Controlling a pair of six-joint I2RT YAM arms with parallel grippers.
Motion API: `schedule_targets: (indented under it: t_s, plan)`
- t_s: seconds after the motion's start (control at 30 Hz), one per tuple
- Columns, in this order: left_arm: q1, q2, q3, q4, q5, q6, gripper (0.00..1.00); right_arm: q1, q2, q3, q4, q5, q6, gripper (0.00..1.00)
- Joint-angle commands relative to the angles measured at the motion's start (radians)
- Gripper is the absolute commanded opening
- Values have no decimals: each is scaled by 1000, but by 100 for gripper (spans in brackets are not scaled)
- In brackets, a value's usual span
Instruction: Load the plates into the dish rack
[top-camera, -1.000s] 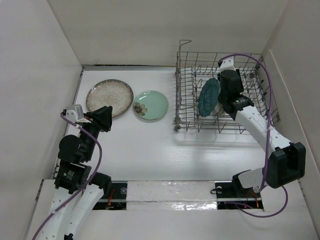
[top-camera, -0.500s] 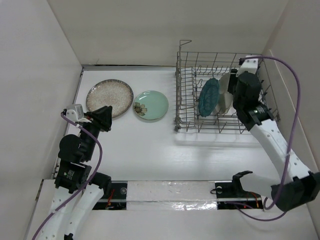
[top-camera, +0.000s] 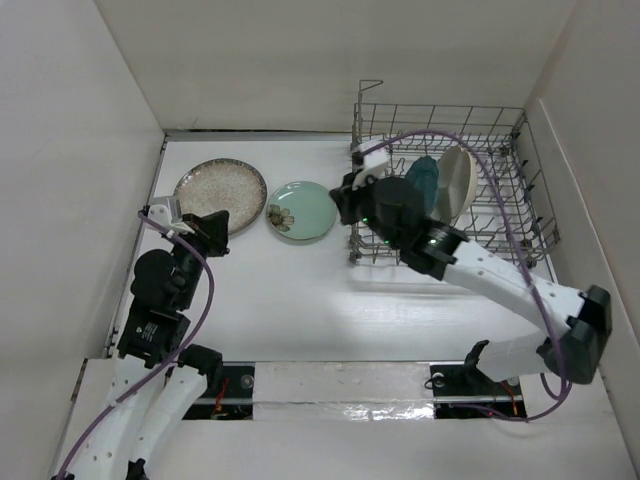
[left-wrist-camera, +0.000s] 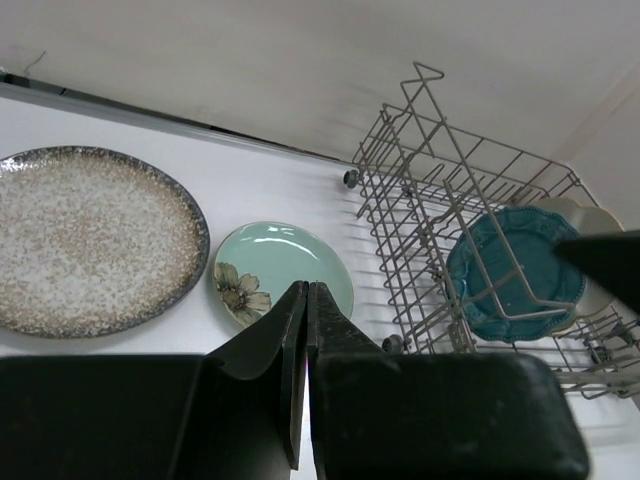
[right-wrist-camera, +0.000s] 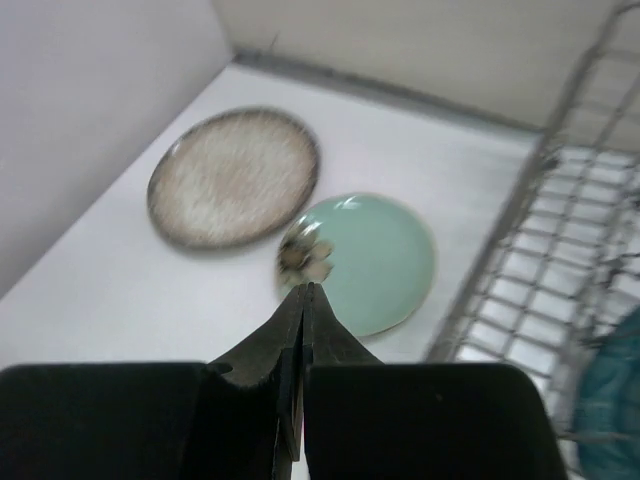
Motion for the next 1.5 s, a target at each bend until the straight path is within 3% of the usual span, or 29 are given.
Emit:
schedule_targets:
  t_s: [0.0,0.07,0.2,0.27,0.33,0.43,0.63,0.67,0.73,0.83,1.07,1.47]
  plan:
    - [6,19,7,29,-16,-25,0,92,103,72,65,-30,38,0]
    - [6,69,5,23,-15,-45,0,135,135,87,57,17,12,0]
    - [6,232,25,-20,-9,-106,12,147,97,17,100,30,18,0]
    - [6,359,59,-49,34,-137,10,147,62,-31,131,13,35,0]
    - [6,421,74,-59,91,-143,0,147,14,-92,140,17,42,0]
    - [6,450,33,39,158,-212,0,157,-50,-162,146,28,44,0]
    - [-3,574,-73,225,146,-399,0,157,-158,-261,175,-7,46,0]
    - [-3,629,-84,236,133,-414,4,157,-182,-281,180,-12,47,0]
    - [-3,678,-93,257,99,-462,33,157,-205,-304,186,-29,46,0]
    - [-3,761,-113,299,44,-515,50,157,-239,-339,191,-29,47,0]
    - [-3,855,-107,331,-21,-589,51,157,-314,-390,227,-56,50,0]
    - [-3,1068,-110,509,56,-732,48,157,-373,-425,227,-7,38,0]
